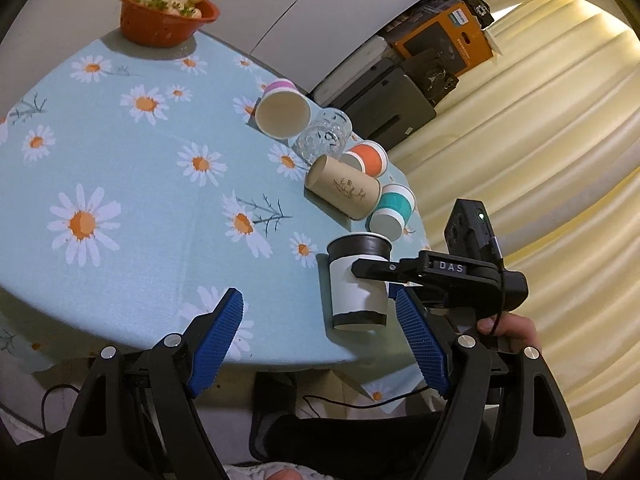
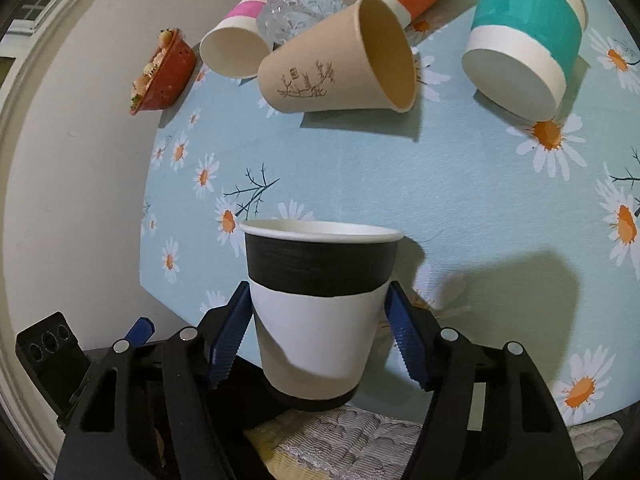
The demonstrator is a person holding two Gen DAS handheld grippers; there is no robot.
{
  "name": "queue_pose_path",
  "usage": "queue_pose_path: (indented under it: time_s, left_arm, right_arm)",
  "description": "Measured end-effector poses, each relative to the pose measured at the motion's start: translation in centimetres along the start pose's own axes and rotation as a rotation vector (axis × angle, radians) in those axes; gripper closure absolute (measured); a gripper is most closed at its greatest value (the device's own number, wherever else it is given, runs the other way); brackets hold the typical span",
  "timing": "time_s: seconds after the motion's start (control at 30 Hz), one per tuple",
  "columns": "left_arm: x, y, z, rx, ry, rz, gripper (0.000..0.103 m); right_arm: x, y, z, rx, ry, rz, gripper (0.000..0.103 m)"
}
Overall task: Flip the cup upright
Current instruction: 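Grasp the cup with the right gripper while the left gripper releases it, then rotate the cup rim-up with the right gripper while the left gripper withdraws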
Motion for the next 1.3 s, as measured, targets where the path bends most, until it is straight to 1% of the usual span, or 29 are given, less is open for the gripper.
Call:
queue_pose_path:
  time_s: [0.07,0.2,0.37,0.43,0.53,0.73,0.77,0.93,1.0,1.03,1.07,1.13,1.3]
  left_arm:
    - [0.1,-0.3,-0.2,-0.002,-0.016,-0.008,0.026]
    - [0.0,-0.7,-0.6,-0.004,-0.019,-0.014,0.026]
    - [-0.3,-0.7,-0.9,0.015,-0.004,-0.007,0.026]
    - [-0.4,-0.7,-0.9,0.024,0.001,0.0,0.026]
    - [-0.6,-0.6,-0.8,0.033,0.007,0.009,0.026]
    - [-0.8,-0.4,-0.9,0.044,0.016,0.024,0.026]
    - [-0.8,-0.4,-1.0,0.044,0.016,0.027,0.026]
    - [-1.0,-0.4,-1.0,0.05,0.02,0.035,0.026]
    - [-1.0,-0.4,-1.1,0.048,0.022,0.039,0.026]
    - [-1.1,-0.3,-1.2,0.045,0.022,0.041,0.026]
    - [-1.1,-0.3,-1.3,0.042,0.021,0.042,0.026]
    - [-1.2,-0.3,-1.3,0.039,0.022,0.047,0.026]
    - [-1.2,-0.1,-1.5,0.035,0.026,0.056,0.026]
  right_arm:
    - [0.0,-0.1,-0.2,-0.011,-0.017,0.008,0.037]
    - [-0.5,-0.4,-0.7,-0.033,-0.048,0.039,0.038]
    - [-1.3,-0.9,-1.4,-0.052,-0.059,0.072,0.038]
    - [-1.7,-1.1,-1.7,-0.064,-0.062,0.097,0.038]
    - [-2.9,-1.7,-2.4,-0.101,-0.068,0.157,0.038]
    - [-5.0,-3.3,-4.0,-0.192,-0.047,0.332,0.038]
    - [-5.4,-3.7,-4.2,-0.206,-0.04,0.374,0.038]
    - [-6.2,-4.7,-4.4,-0.236,-0.009,0.499,0.038]
    - [-6.5,-5.2,-4.4,-0.251,0.002,0.563,0.038]
    - [-6.9,-5.5,-4.5,-0.265,0.006,0.616,0.038]
    - [-7.1,-5.6,-4.5,-0.272,0.009,0.646,0.038]
    - [-7.5,-6.0,-4.4,-0.287,0.002,0.726,0.038]
    - [-6.4,-6.6,-4.0,-0.315,-0.027,0.845,0.037]
Point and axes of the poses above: each gripper's, at about its wrist camera, not at the fingertips, and x roughly the way its jaws point, z to its right, y to its top, the point moved 7 cm from there along x, roughly the way its jaws point, and after that the axes turned 14 degrees about x, right-handed, at the moved point
